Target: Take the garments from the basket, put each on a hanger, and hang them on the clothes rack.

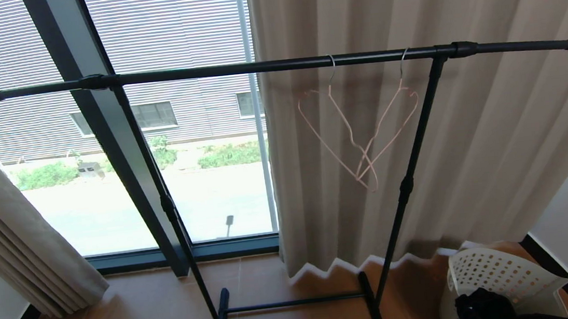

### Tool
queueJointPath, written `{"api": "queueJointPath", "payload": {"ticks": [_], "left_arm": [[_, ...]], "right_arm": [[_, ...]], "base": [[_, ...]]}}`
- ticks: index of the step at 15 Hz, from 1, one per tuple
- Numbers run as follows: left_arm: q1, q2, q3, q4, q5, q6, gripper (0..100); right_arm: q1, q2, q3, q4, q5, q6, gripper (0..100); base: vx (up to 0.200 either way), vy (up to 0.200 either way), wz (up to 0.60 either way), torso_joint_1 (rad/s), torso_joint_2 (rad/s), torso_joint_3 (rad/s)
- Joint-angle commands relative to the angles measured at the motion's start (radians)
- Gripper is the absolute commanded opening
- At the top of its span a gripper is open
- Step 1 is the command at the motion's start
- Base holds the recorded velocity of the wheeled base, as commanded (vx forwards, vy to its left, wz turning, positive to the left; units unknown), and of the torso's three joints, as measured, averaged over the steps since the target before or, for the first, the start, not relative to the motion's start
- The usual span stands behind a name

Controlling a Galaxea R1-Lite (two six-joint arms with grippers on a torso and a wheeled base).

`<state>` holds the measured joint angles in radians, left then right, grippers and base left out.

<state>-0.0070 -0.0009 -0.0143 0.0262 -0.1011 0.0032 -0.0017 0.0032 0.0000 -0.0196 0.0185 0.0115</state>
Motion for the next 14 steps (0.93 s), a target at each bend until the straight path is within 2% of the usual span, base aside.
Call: {"api": "queueJointPath", "payload": {"ticks": [1,14], "left_arm": [[-0.001,0.001,0.000,0.000,0.000,0.000,100],[-0.001,0.001,0.000,0.000,0.000,0.001,100]], "right_arm": [[0.000,0.001,0.000,0.000,0.000,0.001,100],[0.000,0.000,0.000,-0.002,0.001,-0.004,100]], "base": [[0.000,0.000,0.00,0.000,0.00,0.000],[0.000,0.000,0.00,0.000,0.00,0.000]]}}
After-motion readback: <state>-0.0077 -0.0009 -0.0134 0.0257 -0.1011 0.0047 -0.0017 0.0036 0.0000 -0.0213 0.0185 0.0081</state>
